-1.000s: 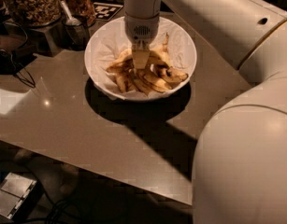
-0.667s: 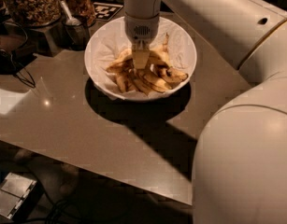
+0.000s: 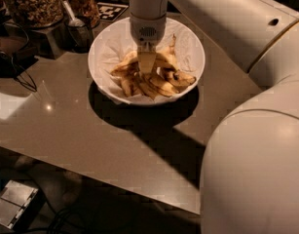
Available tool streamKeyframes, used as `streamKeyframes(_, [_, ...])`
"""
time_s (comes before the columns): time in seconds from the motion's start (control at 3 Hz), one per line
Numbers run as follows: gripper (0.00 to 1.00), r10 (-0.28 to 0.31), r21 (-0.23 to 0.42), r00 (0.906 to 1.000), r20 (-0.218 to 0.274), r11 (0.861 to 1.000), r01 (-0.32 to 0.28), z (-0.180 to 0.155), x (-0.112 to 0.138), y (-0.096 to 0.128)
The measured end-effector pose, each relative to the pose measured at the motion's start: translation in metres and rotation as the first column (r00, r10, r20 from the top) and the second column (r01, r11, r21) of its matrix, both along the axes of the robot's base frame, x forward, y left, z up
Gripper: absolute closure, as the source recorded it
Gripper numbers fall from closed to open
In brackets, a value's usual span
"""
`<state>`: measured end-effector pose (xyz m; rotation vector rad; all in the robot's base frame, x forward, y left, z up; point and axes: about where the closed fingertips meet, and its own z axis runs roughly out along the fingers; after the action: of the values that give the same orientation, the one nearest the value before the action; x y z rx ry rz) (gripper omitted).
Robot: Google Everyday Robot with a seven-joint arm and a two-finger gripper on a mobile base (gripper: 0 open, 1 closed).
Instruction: Pick banana from white bowl
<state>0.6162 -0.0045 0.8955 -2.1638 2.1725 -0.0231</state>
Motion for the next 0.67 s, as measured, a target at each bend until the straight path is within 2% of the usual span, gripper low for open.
streamKeyframes(0.33, [0.08,0.0,0.0,1.0,0.0,1.0,0.0,-0.0016,-0.0004,-0.0011])
streamKeyframes(0.67, [0.0,0.0,0.016,0.9998,0.021,1.0,0.0,0.0001,0.0055,0.0042])
